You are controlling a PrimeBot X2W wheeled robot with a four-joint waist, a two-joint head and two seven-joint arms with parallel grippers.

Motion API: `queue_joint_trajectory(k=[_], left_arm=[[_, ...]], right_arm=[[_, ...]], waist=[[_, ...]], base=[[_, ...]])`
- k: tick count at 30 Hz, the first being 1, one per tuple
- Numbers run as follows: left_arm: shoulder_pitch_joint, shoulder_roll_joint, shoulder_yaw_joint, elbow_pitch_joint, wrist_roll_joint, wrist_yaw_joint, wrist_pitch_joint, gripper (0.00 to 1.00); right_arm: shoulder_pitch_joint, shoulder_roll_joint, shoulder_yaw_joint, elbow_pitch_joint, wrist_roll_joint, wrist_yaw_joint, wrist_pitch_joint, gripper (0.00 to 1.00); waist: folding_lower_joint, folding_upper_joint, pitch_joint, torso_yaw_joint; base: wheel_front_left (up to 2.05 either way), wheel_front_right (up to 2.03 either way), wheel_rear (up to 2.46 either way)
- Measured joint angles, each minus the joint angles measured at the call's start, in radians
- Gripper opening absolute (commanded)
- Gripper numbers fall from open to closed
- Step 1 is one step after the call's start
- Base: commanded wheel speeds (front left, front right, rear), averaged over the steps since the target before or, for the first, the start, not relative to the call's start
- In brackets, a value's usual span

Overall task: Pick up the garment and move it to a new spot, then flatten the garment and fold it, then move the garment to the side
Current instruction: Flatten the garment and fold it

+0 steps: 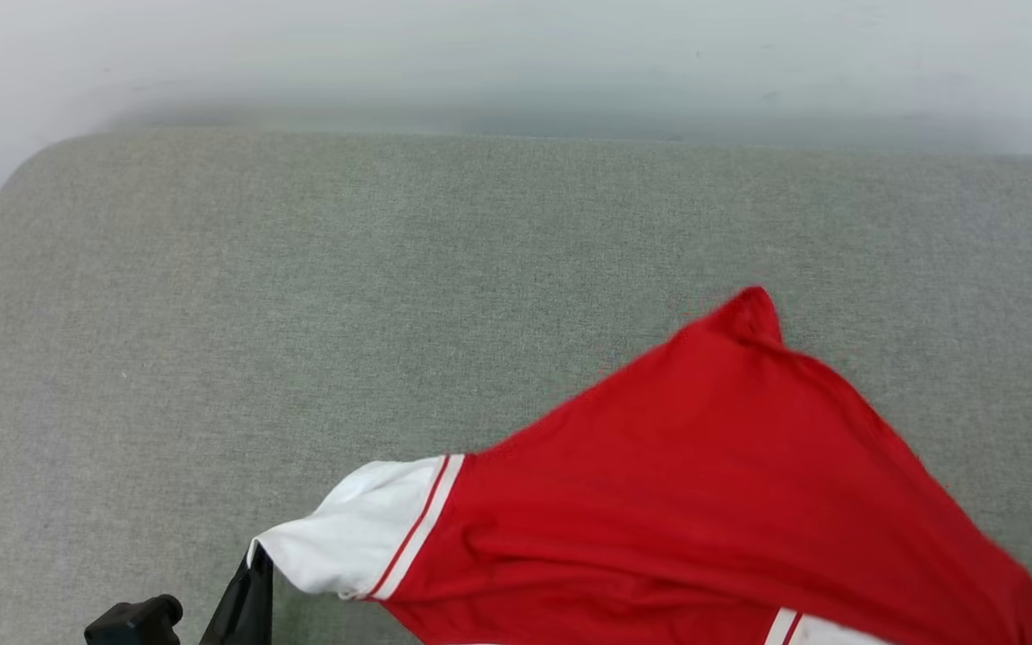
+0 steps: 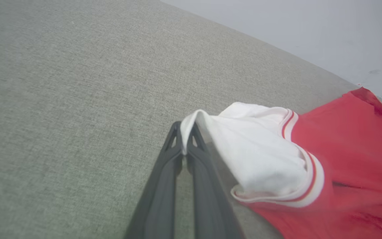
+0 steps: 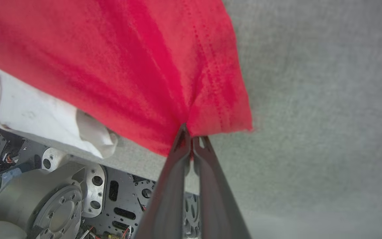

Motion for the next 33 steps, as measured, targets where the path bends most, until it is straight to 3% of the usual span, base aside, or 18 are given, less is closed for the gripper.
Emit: queue_joint_trajectory(k=[8, 9, 10, 19, 24, 29, 33], left_arm=[[0.001, 0.005, -0.003, 0.000, -0.002, 0.000, 0.000, 0.00], [0.000, 0.005, -0.005, 0.003, -0.007, 0.000, 0.000, 0.00], [0.000, 0.006, -0.006, 0.005, -0.007, 0.000, 0.000, 0.00], [0.000, 0.009, -0.021, 0.001, -0.007, 0.003, 0.003, 0.00], [-0.002, 0.008, -0.032, -0.015, -0.006, 0.003, 0.005, 0.00], [-0.025, 0.005, -0.044, -0.024, 0.000, 0.002, 0.005, 0.00], [-0.047, -0.002, -0.054, -0.028, 0.004, 0.000, 0.003, 0.00]], right_arm=[[0.166, 0.107, -0.039, 0.022, -0.032, 0.000, -0.016, 0.00], [0.173, 0.134, -0.058, 0.022, -0.054, 0.001, -0.047, 0.46], [0.172, 0.143, -0.065, 0.019, -0.062, 0.001, -0.057, 1.00], [0.081, 0.164, -0.208, -0.147, -0.079, 0.000, -0.154, 1.00], [-0.099, 0.142, -0.253, -0.306, -0.104, 0.000, -0.102, 1.00], [-0.300, 0.132, -0.163, -0.328, -0.145, 0.000, 0.001, 1.00], [-0.458, 0.132, -0.038, -0.260, -0.173, 0.000, 0.115, 1.00]], waist=[[0.0000, -0.0001, 0.007, -0.004], [0.0000, 0.0000, 0.007, -0.008], [0.0000, 0.0000, 0.005, -0.009], [0.0000, 0.0000, -0.018, -0.006], [0.0001, 0.0000, -0.006, 0.015], [0.0002, 0.0000, 0.020, 0.036], [0.0003, 0.0000, 0.044, 0.056]], base=[[0.00, 0.00, 0.00], [0.00, 0.00, 0.00], [0.00, 0.00, 0.00], [0.00, 0.00, 0.00], [0.00, 0.00, 0.00], [0.00, 0.00, 0.00], [0.00, 0.00, 0.00]])
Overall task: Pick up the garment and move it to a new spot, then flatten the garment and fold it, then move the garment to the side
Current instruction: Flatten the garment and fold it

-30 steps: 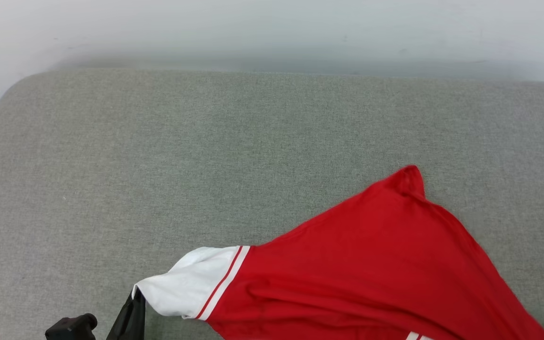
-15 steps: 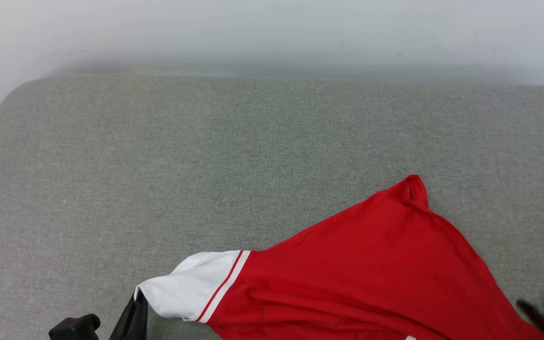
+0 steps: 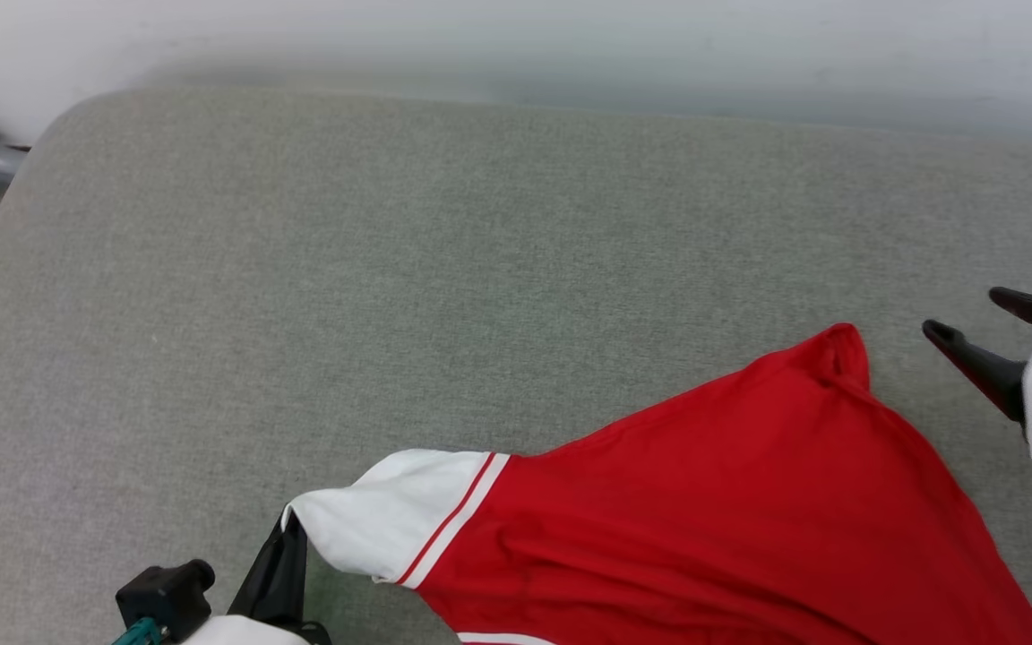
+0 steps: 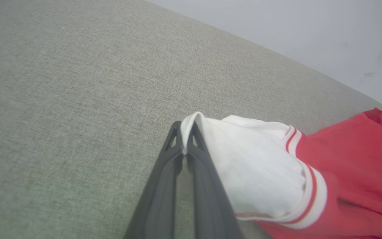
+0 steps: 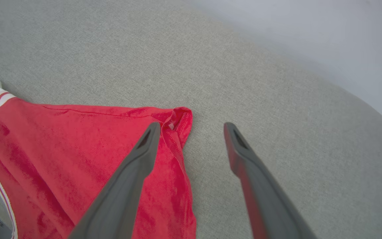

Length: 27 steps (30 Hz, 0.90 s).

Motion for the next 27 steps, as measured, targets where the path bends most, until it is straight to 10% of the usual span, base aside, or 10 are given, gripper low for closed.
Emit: queue_joint_trajectory(k=[9, 27], left_arm=[[-0.053, -0.016, -0.015, -0.007, 0.012, -0.010, -0.008, 0.00], [-0.124, -0.053, -0.027, 0.012, 0.033, -0.039, -0.018, 0.00]], right_arm=[[-0.244, -0.002, 0.260, 0.209, -0.034, 0.000, 0.219, 1.00], [-0.390, 0.019, 0.532, 0.546, -0.037, 0.000, 0.144, 1.00]], waist=[[0.0000, 0.0000, 0.063, 0.042], [-0.0002, 0.0000, 0.178, 0.101]], base=[[0.00, 0.00, 0.00], [0.00, 0.00, 0.00]])
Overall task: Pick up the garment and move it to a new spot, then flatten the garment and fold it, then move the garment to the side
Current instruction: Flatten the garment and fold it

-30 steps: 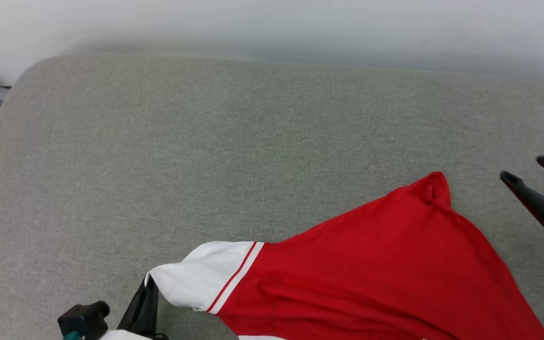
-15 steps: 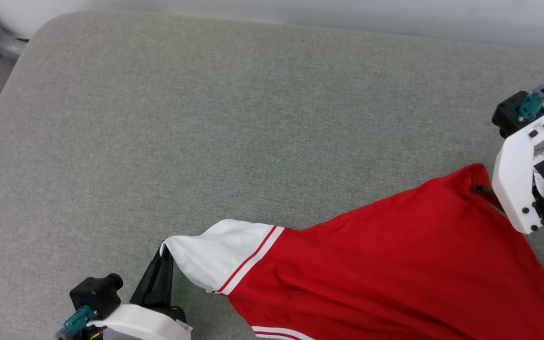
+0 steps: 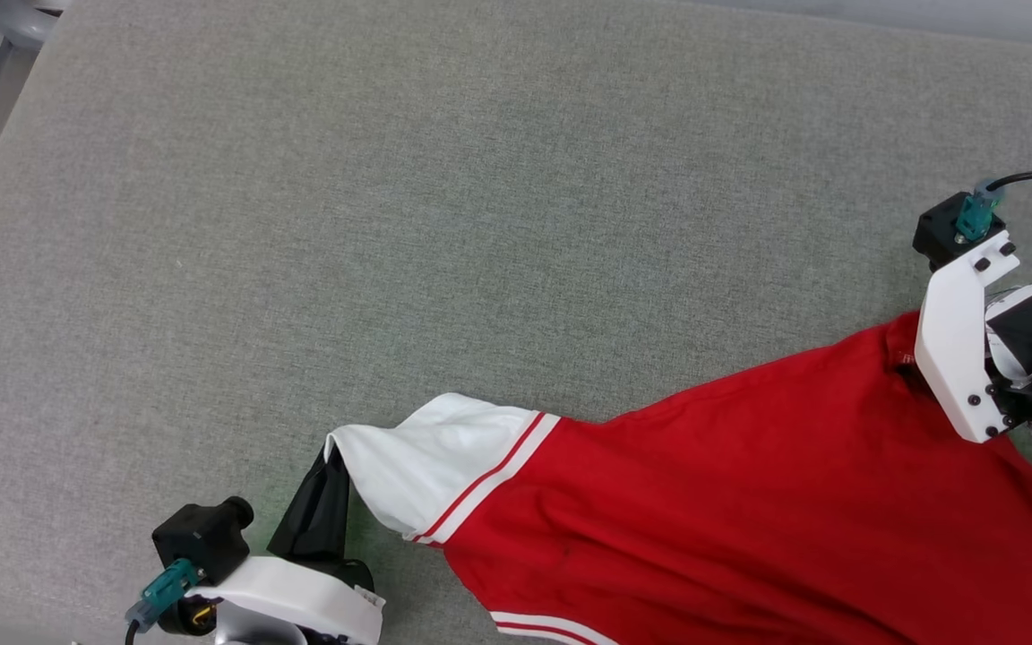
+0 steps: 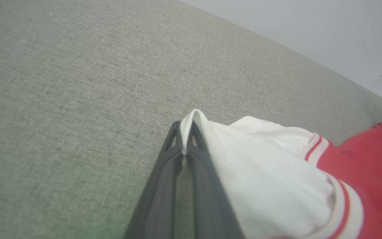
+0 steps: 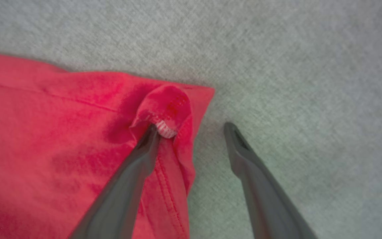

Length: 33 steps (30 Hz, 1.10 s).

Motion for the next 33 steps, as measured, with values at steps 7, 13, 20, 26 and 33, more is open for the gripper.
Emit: queue_joint_trajectory(k=[7, 13, 20, 26, 33], left_arm=[[-0.011, -0.010, 0.009, 0.019, 0.008, -0.005, 0.000, 0.00], [-0.002, -0.009, 0.019, 0.029, 0.013, -0.010, -0.001, 0.00], [0.022, 0.012, 0.027, 0.012, 0.029, -0.008, -0.002, 0.00], [0.034, 0.046, 0.035, -0.046, 0.042, 0.005, 0.007, 0.00], [0.022, 0.112, 0.060, -0.186, 0.063, 0.018, 0.038, 0.00]], right_arm=[[-0.024, -0.001, 0.076, 0.042, 0.048, 0.000, -0.079, 0.00], [-0.029, 0.016, 0.102, 0.078, 0.097, 0.001, -0.204, 0.00], [-0.016, 0.004, 0.100, 0.057, 0.158, 0.001, -0.395, 0.00], [0.040, -0.025, 0.058, 0.001, 0.201, 0.001, -0.545, 0.00], [0.111, -0.057, -0.048, -0.085, 0.213, 0.001, -0.667, 0.00]], waist=[[0.0000, 0.0000, -0.008, -0.005], [0.0002, 0.0000, -0.045, -0.024], [0.0003, 0.0000, -0.112, -0.054], [0.0002, 0.0000, -0.175, -0.082], [0.0002, 0.0000, -0.243, -0.110]], base=[[0.00, 0.00, 0.00], [0.00, 0.00, 0.00], [0.00, 0.00, 0.00], [0.00, 0.00, 0.00], [0.00, 0.00, 0.00]])
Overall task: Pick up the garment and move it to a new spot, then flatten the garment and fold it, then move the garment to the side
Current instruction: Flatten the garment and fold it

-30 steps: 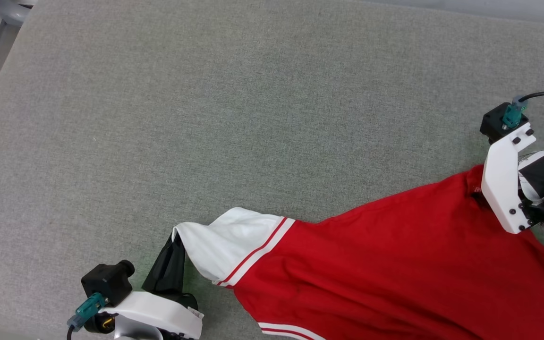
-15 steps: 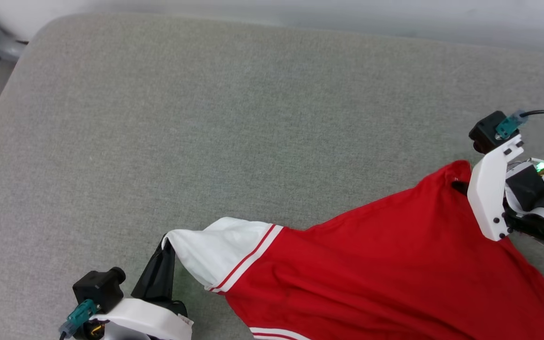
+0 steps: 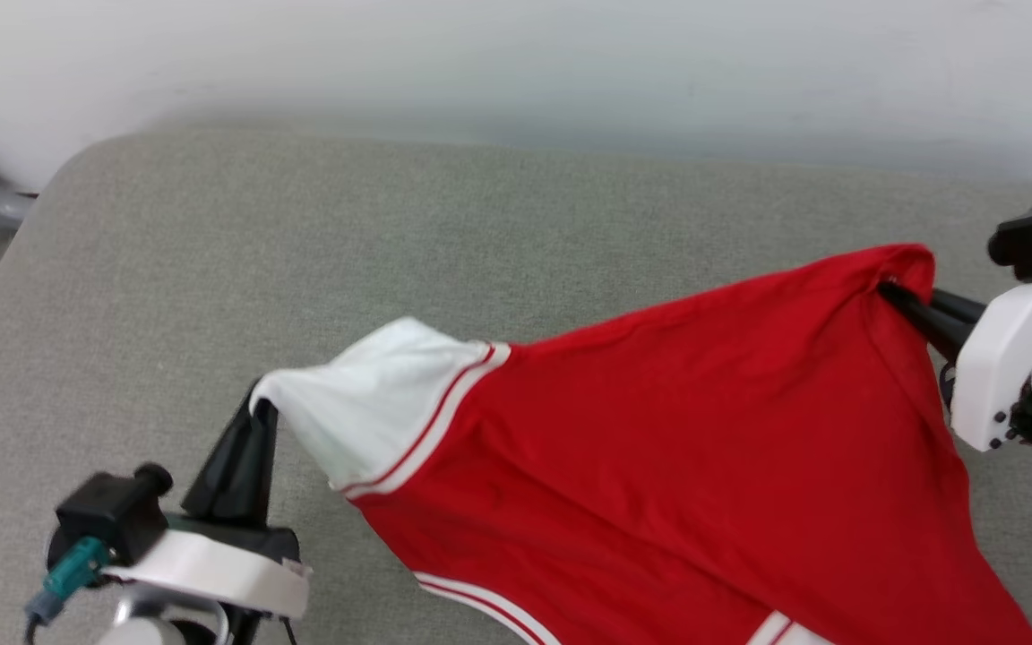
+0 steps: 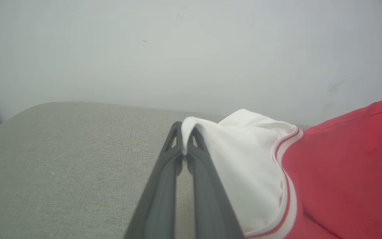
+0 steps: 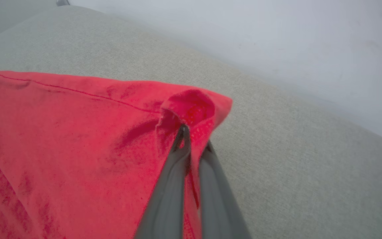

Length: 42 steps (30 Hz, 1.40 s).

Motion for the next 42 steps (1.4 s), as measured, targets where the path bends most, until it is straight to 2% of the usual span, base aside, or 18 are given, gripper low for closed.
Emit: queue_joint_trajectory(k=[9, 14, 20, 26, 30, 35, 42], left_arm=[[-0.162, 0.089, 0.035, -0.202, 0.021, 0.007, 0.101, 0.00], [-0.304, 0.126, 0.047, -0.265, 0.024, 0.003, 0.158, 0.00], [-0.492, 0.153, 0.026, -0.263, 0.023, -0.020, 0.213, 0.00], [-0.639, 0.158, -0.014, -0.219, 0.018, -0.040, 0.242, 0.00], [-0.767, 0.154, -0.028, -0.172, 0.004, -0.049, 0.253, 0.00], [-0.988, 0.145, -0.047, -0.082, -0.027, -0.058, 0.272, 0.00], [-1.378, 0.138, -0.094, 0.136, -0.034, -0.068, 0.253, 0.00]], right_arm=[[0.068, -0.013, -0.208, -0.173, -0.026, 0.000, -0.016, 0.00], [0.075, 0.019, -0.331, -0.275, -0.064, 0.000, 0.021, 0.00], [0.070, 0.069, -0.447, -0.373, -0.107, 0.000, 0.082, 0.00], [0.022, 0.108, -0.504, -0.433, -0.140, 0.000, 0.145, 0.00], [-0.071, 0.120, -0.530, -0.438, -0.154, 0.000, 0.179, 0.00], [-0.266, 0.130, -0.544, -0.393, -0.177, 0.000, 0.215, 0.00], [-0.604, 0.176, -0.529, -0.245, -0.234, 0.000, 0.209, 0.00]], waist=[[0.0000, 0.0000, -0.055, -0.037], [-0.0001, 0.0000, -0.057, -0.055], [-0.0001, 0.0000, -0.039, -0.069], [0.0000, 0.0000, -0.001, -0.076], [0.0000, 0.0000, 0.048, -0.077], [0.0000, 0.0000, 0.141, -0.075], [0.0001, 0.0000, 0.301, -0.076]], base=[[0.00, 0.00, 0.00], [0.00, 0.00, 0.00], [0.00, 0.00, 0.00], [0.00, 0.00, 0.00], [0.00, 0.00, 0.00], [0.00, 0.00, 0.00], [0.00, 0.00, 0.00]])
